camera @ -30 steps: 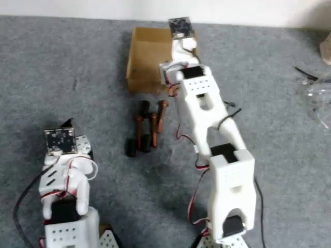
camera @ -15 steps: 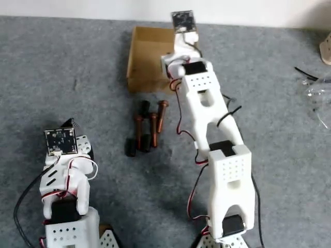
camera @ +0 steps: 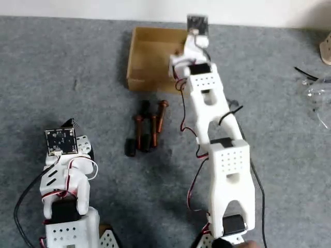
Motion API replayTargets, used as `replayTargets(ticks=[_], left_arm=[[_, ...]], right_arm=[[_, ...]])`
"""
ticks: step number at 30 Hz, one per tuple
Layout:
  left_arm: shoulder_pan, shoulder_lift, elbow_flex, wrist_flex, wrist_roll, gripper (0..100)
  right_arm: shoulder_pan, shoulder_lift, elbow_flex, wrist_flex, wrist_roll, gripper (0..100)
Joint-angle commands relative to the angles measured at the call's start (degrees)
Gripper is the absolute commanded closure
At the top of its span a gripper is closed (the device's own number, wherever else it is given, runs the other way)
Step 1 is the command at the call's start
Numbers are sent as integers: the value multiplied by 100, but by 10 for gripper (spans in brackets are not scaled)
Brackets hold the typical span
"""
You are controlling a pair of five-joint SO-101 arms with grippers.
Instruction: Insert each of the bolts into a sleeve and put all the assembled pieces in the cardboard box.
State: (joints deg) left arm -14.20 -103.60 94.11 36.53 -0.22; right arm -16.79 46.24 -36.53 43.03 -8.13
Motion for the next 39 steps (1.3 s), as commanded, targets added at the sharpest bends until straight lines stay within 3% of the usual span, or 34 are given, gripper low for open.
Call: replayTargets(ticks=[1, 14, 22, 29, 39], left_arm=[[110, -22, -31, -123, 26, 991], [110, -22, -31, -123, 26, 990], [110, -22, -31, -123, 26, 990], [110, -22, -22, -132, 26, 990], [110, -22, -22, -132, 26, 989]], right_arm=[[40, -48, -356, 13, 237, 990], [4, -13, -356, 22, 246, 964], [22, -31, -374, 479, 220, 628], [31, -470, -910, 1130, 211, 631], [13, -1473, -2167, 2985, 211, 631]])
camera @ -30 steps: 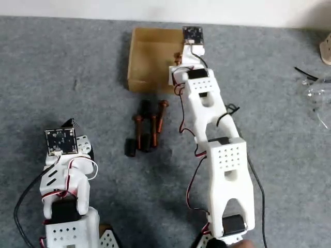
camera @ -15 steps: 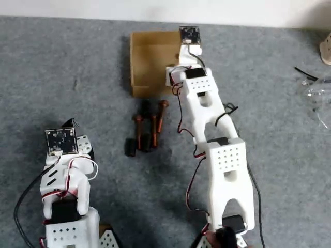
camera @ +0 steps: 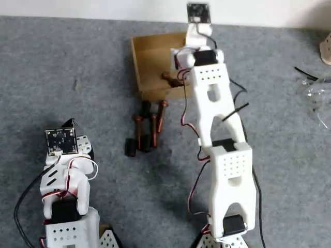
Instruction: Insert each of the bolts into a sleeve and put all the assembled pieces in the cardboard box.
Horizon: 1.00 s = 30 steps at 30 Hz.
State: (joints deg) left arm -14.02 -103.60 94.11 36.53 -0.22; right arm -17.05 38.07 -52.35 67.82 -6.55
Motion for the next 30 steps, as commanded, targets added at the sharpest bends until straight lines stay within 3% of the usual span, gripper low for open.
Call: replayTargets(ticks=[1, 14, 21, 30], left_arm=[[92, -22, -22, -132, 26, 989], [189, -22, 119, -299, 18, 989], [207, -22, 127, -281, -237, 990], [303, -22, 189, -299, -255, 990]], right_arm=[[31, -743, -760, 699, 53, 631], [-75, -1095, -3521, 3257, 53, 631], [-136, -1130, -4840, 3327, 62, 631], [-127, -1877, -4945, 3336, 70, 631]])
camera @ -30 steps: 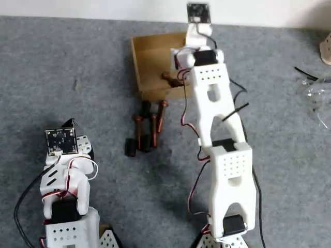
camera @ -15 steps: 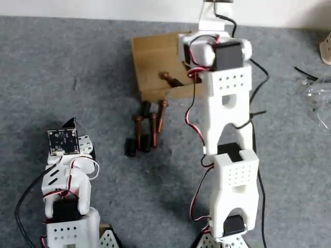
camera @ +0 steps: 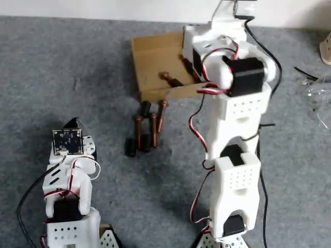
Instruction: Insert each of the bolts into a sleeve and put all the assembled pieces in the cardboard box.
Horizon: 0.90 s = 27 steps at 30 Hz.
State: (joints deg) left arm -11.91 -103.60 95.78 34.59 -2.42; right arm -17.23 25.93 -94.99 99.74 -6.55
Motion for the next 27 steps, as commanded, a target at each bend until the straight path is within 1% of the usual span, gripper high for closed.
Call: replayTargets(ticks=[1, 25, 27], left_arm=[[92, -22, 22, -105, -35, 990], [92, -22, 13, -105, -35, 990], [92, -22, 13, -105, -35, 990]], right_arm=[[-110, -822, -681, 145, 70, 631], [-75, -3538, -664, 145, 79, 631], [-75, -3793, -462, 145, 79, 631]])
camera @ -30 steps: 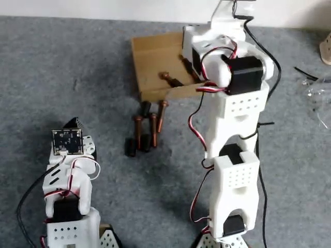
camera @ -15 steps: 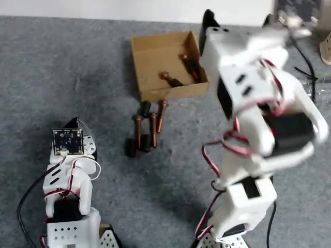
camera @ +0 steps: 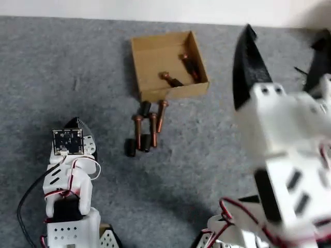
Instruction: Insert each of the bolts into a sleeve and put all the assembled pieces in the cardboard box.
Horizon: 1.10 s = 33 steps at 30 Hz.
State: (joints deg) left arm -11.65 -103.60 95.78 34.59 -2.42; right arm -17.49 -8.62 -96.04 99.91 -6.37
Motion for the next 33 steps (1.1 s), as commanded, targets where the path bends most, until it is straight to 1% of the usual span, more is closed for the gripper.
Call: replayTargets(ticks=[1, 13, 22, 26, 33], left_arm=[[66, -22, 13, -105, -35, 990], [66, -22, 13, -105, -35, 990], [66, -22, 22, -97, -35, 990], [66, -22, 22, -88, -35, 990], [66, -22, 22, -88, -35, 990]], right_arm=[[-48, -532, -154, 127, 62, 631], [-48, -3697, 4101, 92, 44, 631], [-57, -5349, 7574, 84, 44, 631], [-66, -5938, 9086, -391, 44, 631], [-84, -7029, 12092, -1833, 62, 631]])
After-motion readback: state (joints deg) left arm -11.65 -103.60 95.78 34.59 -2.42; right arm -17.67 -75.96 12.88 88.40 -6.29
